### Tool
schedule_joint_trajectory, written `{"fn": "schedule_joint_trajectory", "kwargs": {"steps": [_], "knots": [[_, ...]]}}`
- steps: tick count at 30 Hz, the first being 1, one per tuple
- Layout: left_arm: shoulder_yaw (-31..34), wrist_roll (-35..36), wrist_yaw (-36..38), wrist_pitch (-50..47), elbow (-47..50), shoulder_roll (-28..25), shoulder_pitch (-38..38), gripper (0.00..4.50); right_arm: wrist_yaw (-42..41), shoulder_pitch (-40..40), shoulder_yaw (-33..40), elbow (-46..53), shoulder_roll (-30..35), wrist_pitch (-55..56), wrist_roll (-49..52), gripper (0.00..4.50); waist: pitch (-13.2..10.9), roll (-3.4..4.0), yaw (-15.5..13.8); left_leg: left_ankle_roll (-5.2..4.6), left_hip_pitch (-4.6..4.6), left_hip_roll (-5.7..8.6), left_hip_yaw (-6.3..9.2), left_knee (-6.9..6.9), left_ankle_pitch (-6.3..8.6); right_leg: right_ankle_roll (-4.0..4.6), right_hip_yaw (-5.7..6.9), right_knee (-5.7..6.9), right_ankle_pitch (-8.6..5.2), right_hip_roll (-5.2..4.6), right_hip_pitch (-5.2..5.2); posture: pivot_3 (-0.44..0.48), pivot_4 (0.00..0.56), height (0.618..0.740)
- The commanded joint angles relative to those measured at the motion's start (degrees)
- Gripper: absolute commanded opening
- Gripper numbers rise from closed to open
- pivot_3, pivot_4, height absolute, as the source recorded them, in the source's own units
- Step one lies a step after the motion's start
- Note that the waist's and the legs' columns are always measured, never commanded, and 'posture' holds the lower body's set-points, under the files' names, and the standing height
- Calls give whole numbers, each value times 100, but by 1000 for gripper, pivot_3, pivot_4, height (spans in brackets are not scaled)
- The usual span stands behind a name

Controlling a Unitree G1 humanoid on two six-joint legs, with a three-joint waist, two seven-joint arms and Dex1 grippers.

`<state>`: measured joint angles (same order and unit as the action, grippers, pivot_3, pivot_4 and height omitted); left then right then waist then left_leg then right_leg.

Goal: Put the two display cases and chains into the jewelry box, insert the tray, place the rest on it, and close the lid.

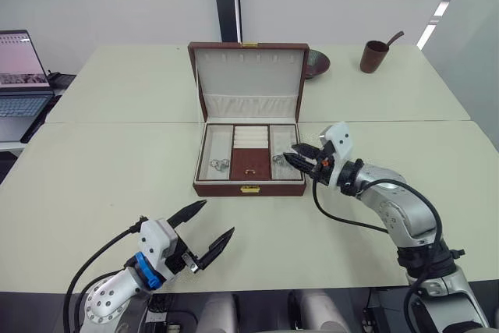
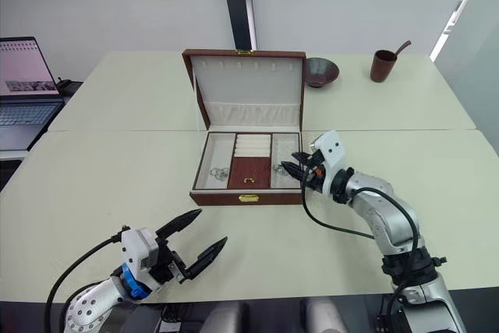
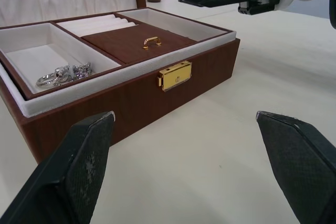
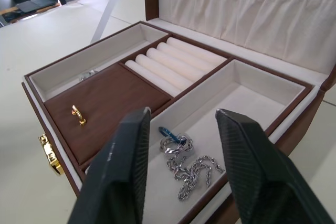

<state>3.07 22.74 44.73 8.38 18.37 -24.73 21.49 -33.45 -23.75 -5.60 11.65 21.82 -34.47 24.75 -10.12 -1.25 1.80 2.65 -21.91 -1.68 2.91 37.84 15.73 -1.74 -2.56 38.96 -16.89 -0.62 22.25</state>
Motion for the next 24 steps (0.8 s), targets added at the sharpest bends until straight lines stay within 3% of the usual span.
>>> {"fn": "schedule_joint_trajectory", "kwargs": {"steps": [1,4,5,11,16,24], "knots": [[5,-16,64,173,11,12,-29,4500,-68,-63,282,314,16,59,182,3354,0,0,1,0,0,0,0,0,0,0,0,0,0,0,0,0,150,740],[110,148,36,108,7,30,-30,4500,-248,129,565,325,211,126,313,4336,0,1,-1,0,0,-1,2,-1,0,0,2,0,0,0,0,0,150,740],[213,238,-13,49,3,25,-50,4500,-409,252,684,305,356,189,347,4469,0,0,-9,0,0,0,2,-1,0,0,2,0,0,0,0,0,150,740],[889,545,-92,-413,-144,-338,-118,4500,-1232,793,1272,-153,1103,810,352,4469,-3,-1,-12,0,0,3,1,0,0,-1,3,-1,0,-4,-2,0,150,740],[1598,610,7,-572,-796,-840,-468,4500,-1886,1050,1632,-1140,1719,1413,203,4469,-6,-1,-9,0,2,2,0,0,0,-1,3,-1,0,1,-2,0,150,740],[2181,492,-218,-898,-1915,-1177,-1039,4500,-2069,942,1766,-2486,1971,2281,-256,4469,-8,3,0,0,3,0,-2,0,0,0,1,0,0,1,-2,0,150,740]]}}
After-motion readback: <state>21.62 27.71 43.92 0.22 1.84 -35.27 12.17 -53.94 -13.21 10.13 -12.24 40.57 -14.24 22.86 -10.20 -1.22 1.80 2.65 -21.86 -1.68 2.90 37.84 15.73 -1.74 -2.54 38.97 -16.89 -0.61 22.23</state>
